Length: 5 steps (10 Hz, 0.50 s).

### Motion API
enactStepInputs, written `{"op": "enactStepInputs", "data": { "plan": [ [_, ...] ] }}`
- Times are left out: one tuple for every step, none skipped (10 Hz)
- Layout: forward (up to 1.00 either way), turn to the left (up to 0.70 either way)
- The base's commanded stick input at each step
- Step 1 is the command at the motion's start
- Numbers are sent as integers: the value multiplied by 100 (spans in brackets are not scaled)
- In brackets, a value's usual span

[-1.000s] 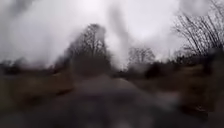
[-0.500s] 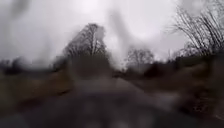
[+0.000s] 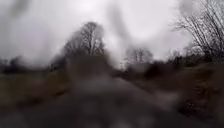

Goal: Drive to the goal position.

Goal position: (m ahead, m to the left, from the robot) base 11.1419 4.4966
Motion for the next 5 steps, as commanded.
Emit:
{"op": "enactStepInputs", "data": {
  "plan": [
    [85,0],
    [85,0],
    [85,0],
    [85,0],
    [85,0]
  ]
}}
